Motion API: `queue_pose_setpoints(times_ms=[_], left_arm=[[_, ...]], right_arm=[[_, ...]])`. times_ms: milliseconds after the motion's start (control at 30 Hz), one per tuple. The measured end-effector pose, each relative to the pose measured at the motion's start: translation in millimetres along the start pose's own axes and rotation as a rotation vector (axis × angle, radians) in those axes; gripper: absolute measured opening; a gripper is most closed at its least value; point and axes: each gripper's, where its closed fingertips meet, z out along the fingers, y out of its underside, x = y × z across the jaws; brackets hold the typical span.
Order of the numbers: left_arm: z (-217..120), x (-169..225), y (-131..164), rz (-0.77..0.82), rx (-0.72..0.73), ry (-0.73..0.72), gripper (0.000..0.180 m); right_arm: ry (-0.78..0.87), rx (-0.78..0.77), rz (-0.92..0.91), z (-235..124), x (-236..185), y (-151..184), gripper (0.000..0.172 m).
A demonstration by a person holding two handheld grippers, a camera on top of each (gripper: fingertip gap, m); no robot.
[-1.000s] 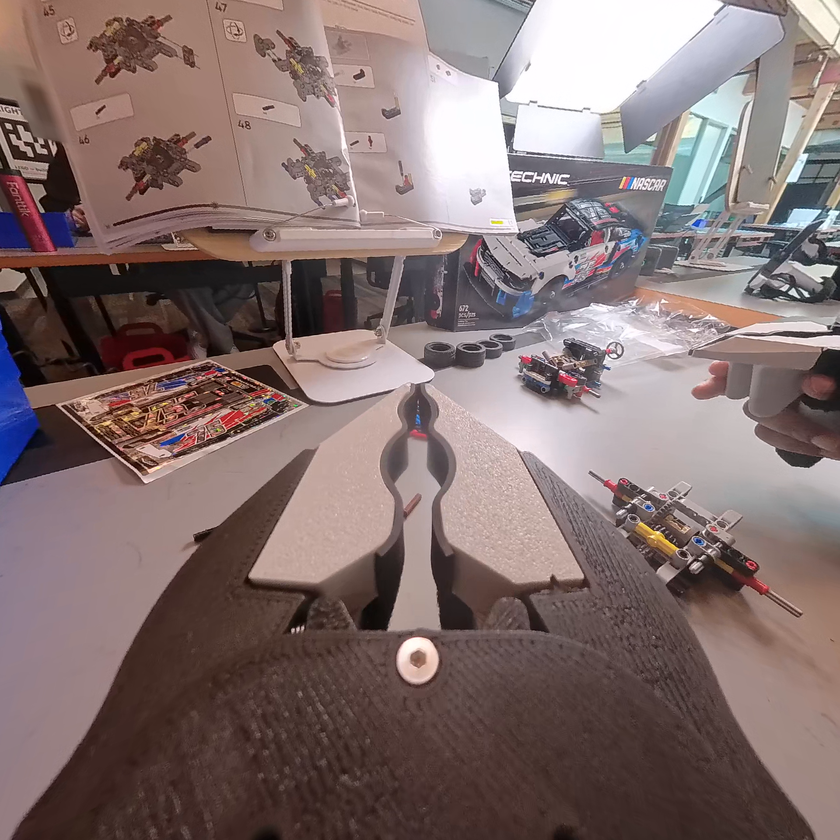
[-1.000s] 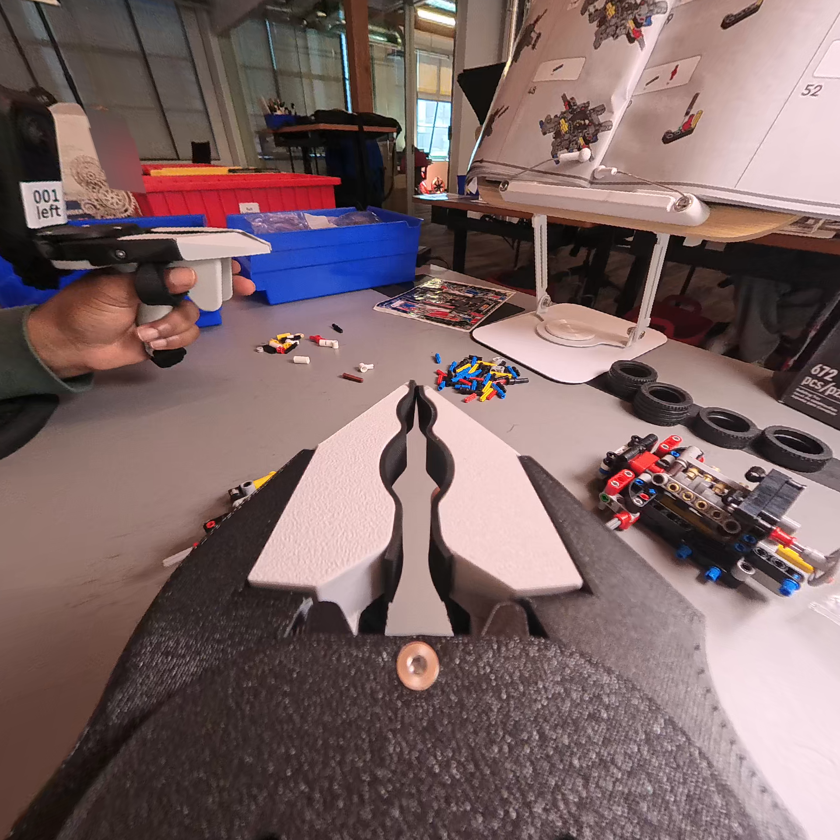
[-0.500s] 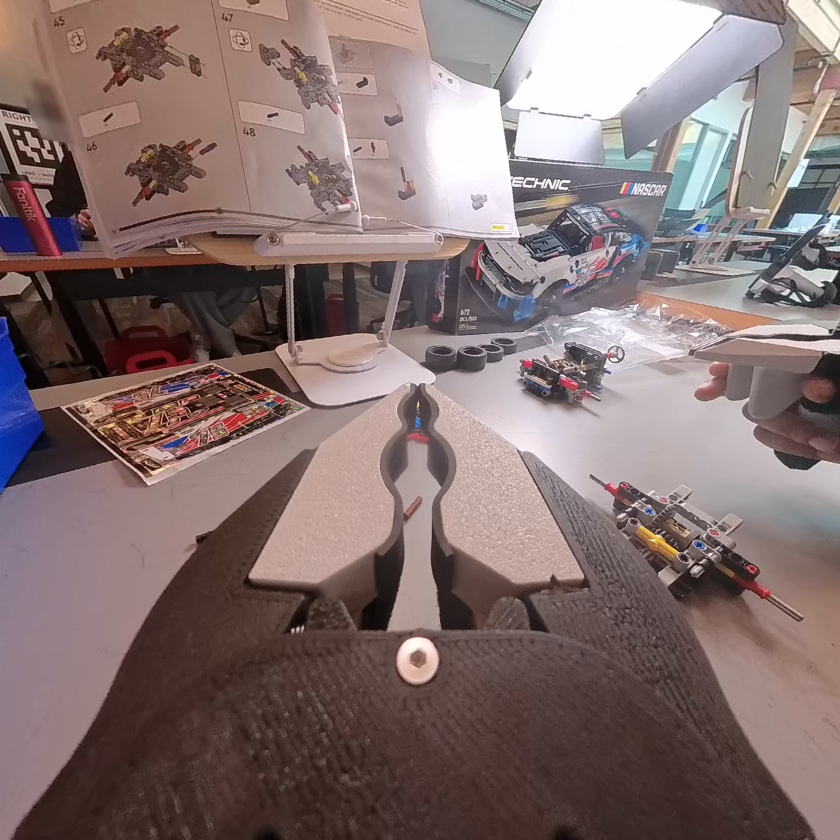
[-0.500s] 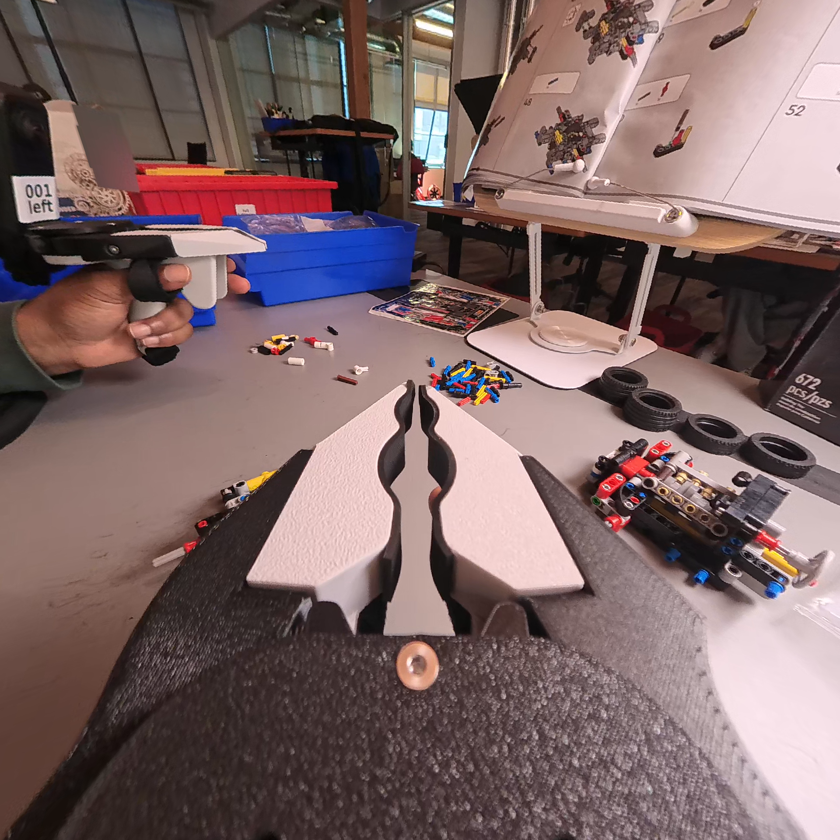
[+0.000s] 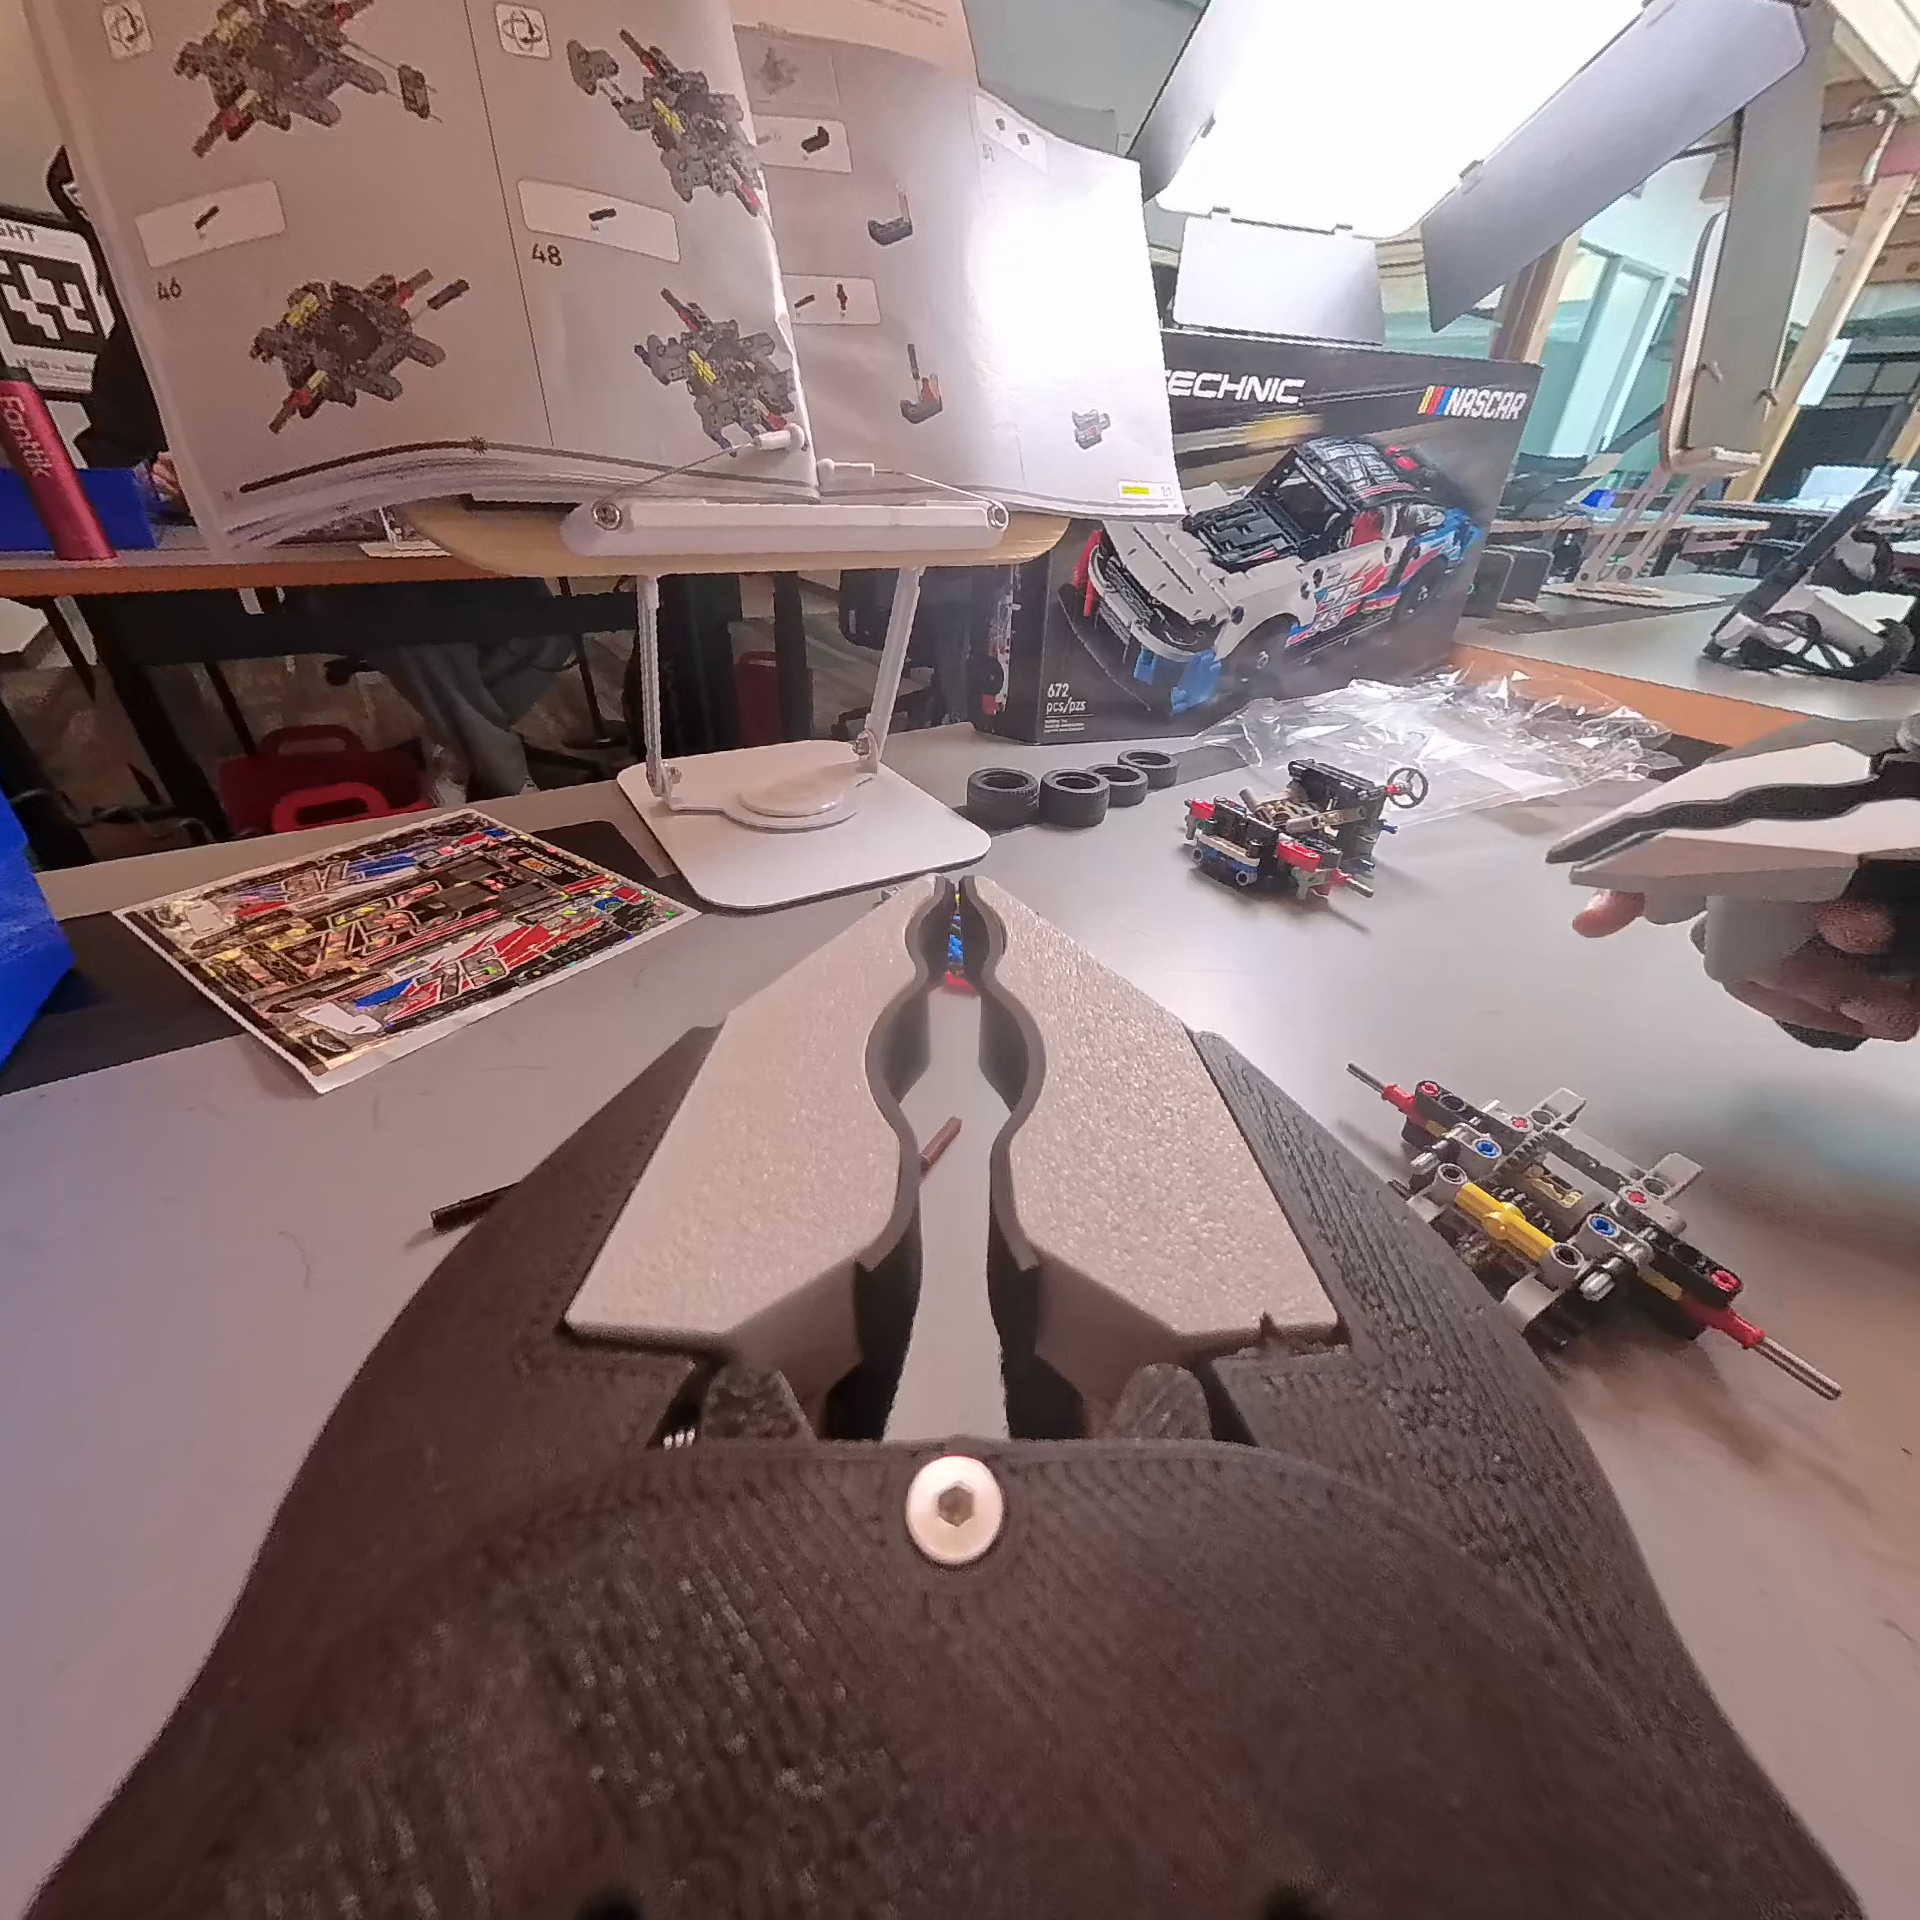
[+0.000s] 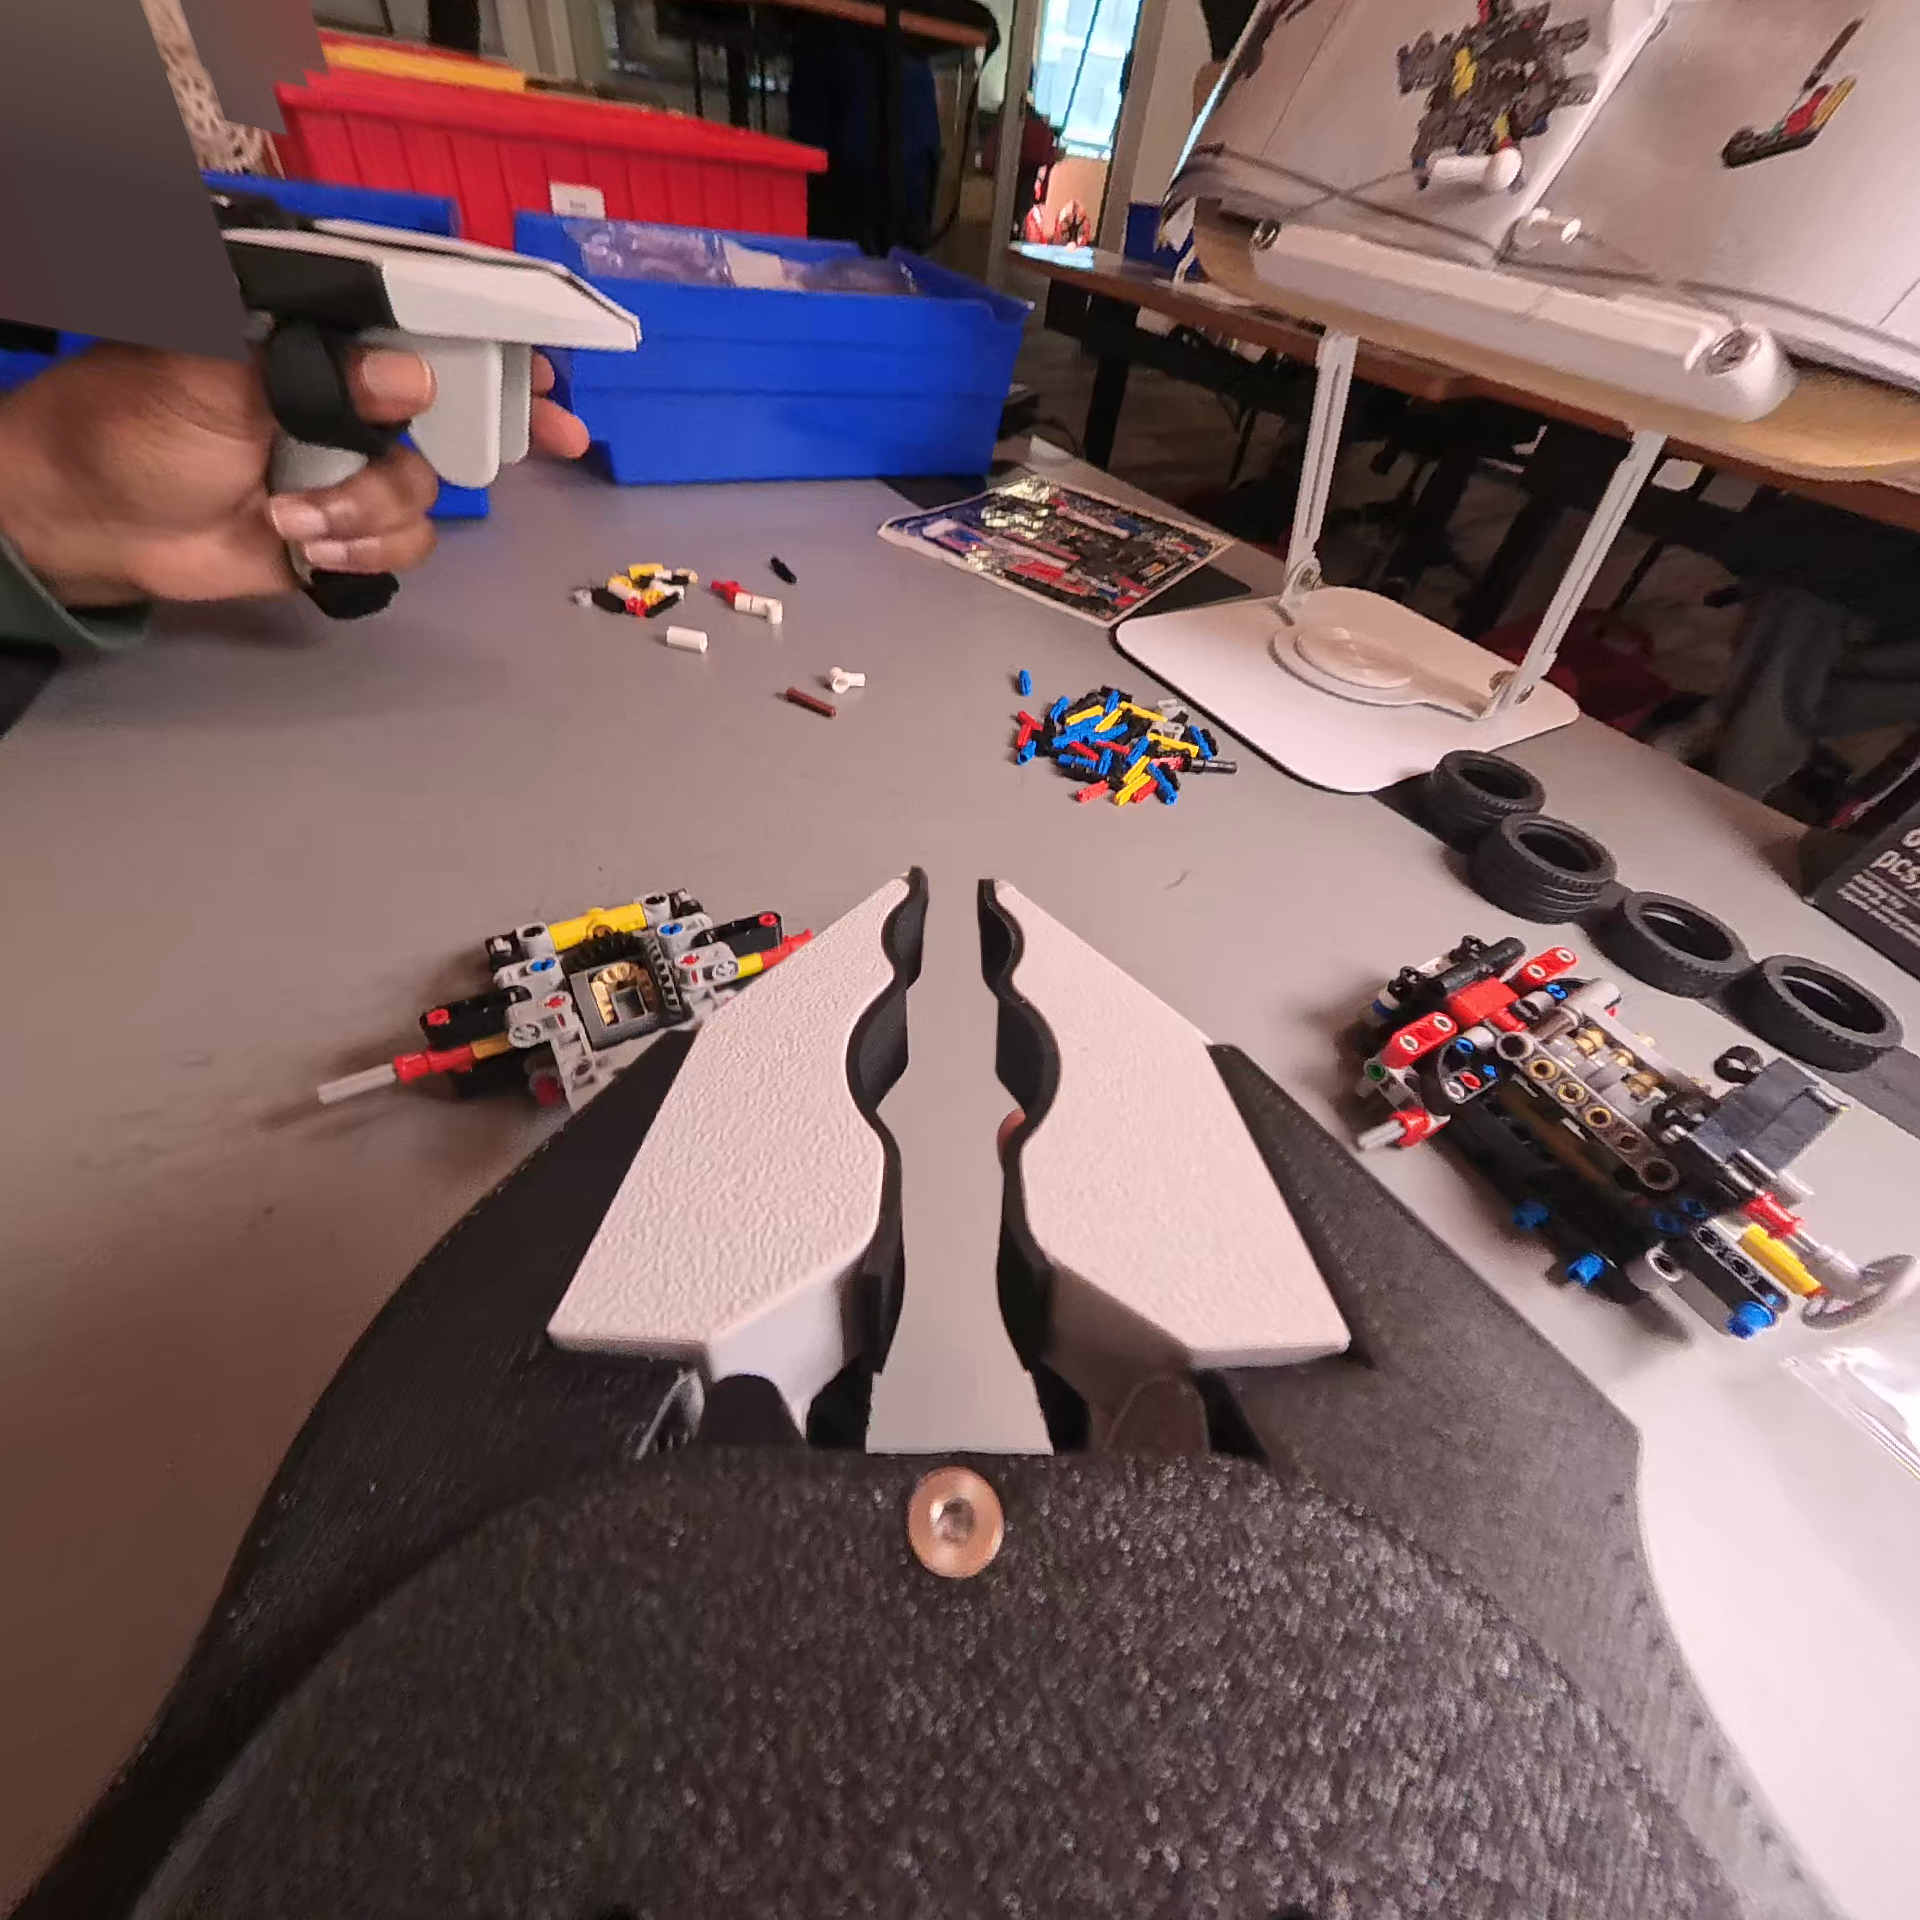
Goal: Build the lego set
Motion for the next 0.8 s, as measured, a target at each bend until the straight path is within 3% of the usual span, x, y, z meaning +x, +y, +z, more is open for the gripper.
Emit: queue_pose_setpoints(times_ms=[167,300,400,633,800], left_arm=[[1.2,1.1,2.8,-0.002,-0.009,0.007,0.0],[1.5,2.1,3.2,-0.004,-0.011,0.012,0.0],[1.6,4.0,2.8,-0.002,-0.011,0.019,0.001],[0.9,7.4,0.2,0.005,-0.005,0.03,0.0],[0.8,7.9,0.3,0.014,-0.007,0.029,0.001]], right_arm=[[-0.116,-0.118,-0.027,1.6,-18.7,19.2,0.021],[-0.247,-0.276,-0.08,4.7,-46.9,45.4,0.054],[-0.291,-0.349,-0.122,8.9,-61.1,56.2,0.065],[-0.325,-0.403,-0.164,10.0,-73.6,62.5,0.042],[-0.264,-0.425,-0.172,12.8,-67.1,65.0,0.042]])
